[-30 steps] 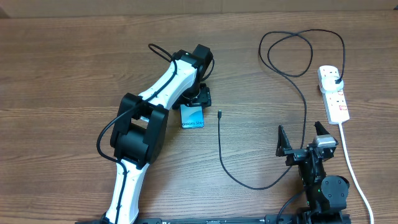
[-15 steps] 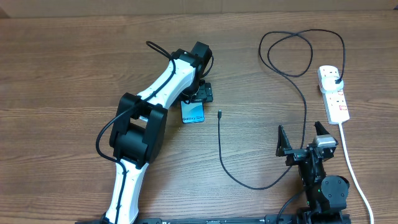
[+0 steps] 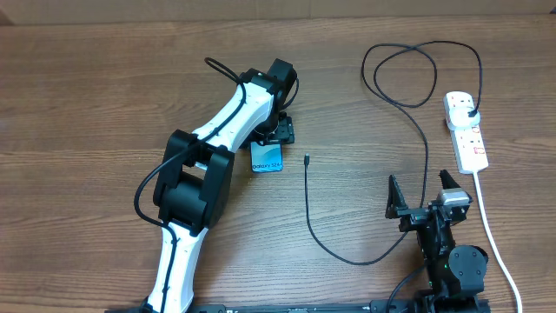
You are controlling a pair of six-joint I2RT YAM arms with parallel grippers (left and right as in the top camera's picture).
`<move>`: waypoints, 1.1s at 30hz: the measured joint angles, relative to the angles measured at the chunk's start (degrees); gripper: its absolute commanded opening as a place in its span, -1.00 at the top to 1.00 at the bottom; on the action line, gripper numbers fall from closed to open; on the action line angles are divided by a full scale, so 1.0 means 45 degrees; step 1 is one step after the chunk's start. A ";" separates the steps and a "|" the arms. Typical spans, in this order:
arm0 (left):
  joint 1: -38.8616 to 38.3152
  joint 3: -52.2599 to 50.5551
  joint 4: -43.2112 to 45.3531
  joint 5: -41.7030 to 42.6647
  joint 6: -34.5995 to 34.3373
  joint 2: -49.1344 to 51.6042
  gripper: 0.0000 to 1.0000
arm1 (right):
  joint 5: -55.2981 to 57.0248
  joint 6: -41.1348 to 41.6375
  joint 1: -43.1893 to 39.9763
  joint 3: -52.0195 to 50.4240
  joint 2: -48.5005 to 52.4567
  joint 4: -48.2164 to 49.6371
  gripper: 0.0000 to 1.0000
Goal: Plug charger to phone and switch on socket
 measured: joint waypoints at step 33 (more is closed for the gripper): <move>0.1098 0.2249 -0.2837 0.4828 0.1083 0.0690 -0.47 | 0.0000 0.0000 -0.0005 0.0000 0.0000 0.0000 -1.00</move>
